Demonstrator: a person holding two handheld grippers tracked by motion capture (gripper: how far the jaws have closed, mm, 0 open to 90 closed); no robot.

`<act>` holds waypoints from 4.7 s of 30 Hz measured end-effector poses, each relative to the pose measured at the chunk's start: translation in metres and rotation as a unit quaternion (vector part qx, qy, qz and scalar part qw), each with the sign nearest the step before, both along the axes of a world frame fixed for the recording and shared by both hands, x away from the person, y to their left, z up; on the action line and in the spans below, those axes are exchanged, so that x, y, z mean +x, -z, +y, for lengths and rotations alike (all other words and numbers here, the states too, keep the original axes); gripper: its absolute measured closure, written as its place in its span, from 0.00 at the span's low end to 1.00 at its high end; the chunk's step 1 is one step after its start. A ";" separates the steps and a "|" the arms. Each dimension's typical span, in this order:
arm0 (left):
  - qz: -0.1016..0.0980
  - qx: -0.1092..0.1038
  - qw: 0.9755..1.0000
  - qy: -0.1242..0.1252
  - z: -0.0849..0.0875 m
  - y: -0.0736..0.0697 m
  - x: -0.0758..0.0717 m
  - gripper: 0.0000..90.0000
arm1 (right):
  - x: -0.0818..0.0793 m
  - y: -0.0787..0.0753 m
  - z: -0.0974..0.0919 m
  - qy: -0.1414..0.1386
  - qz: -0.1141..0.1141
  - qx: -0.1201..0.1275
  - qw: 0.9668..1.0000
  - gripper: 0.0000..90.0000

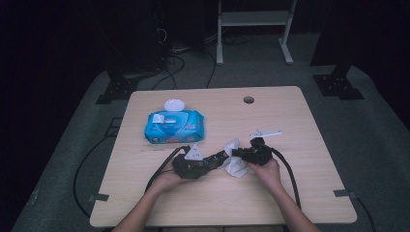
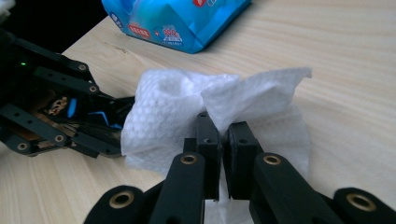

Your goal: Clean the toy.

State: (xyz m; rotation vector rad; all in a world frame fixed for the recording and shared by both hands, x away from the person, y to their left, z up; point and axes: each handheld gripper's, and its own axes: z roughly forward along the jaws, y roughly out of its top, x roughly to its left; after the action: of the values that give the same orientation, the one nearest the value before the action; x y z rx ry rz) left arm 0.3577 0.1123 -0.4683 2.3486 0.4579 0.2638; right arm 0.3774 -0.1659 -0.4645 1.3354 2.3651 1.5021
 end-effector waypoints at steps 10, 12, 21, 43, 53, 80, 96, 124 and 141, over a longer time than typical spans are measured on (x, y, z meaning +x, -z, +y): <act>0.002 -0.004 1.000 0.001 0.001 0.000 0.001 0.70 | 0.007 0.011 0.005 -0.006 0.041 -0.060 0.997 0.95; 0.002 -0.003 1.000 0.000 0.001 0.000 0.001 0.70 | 0.008 0.015 0.006 -0.012 0.048 -0.068 0.996 0.95; 0.003 -0.005 1.000 0.000 0.001 0.001 0.002 0.70 | 0.005 -0.010 0.000 0.001 0.001 -0.015 1.000 0.95; 0.002 -0.005 1.000 -0.001 0.001 0.000 0.002 0.70 | 0.008 0.015 0.005 -0.001 0.028 -0.052 0.998 0.95; 0.001 -0.004 1.000 -0.001 0.001 0.000 0.002 0.70 | 0.007 -0.006 0.001 -0.003 -0.009 -0.035 0.999 0.95; 0.006 -0.018 1.000 -0.003 0.003 -0.002 0.003 0.69 | 0.003 0.001 0.000 -0.008 -0.005 -0.047 0.999 0.95; 0.053 -0.068 0.996 0.035 0.023 -0.012 -0.007 0.40 | -0.031 -0.011 0.014 -0.066 0.002 -0.025 0.998 0.95; 0.058 -0.068 0.989 0.120 -0.034 -0.014 -0.015 0.40 | 0.020 -0.011 0.030 -0.076 0.002 -0.035 0.997 0.95; -0.024 -0.075 0.996 0.047 0.011 -0.032 0.016 0.24 | -0.042 -0.046 -0.043 -0.049 -0.039 -0.011 0.998 0.95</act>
State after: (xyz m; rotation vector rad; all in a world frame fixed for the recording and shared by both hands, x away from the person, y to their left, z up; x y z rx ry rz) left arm 0.3741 0.1232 -0.4367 2.2051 0.3312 0.2326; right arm 0.3349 -0.2090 -0.4182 1.1494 2.4240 1.5187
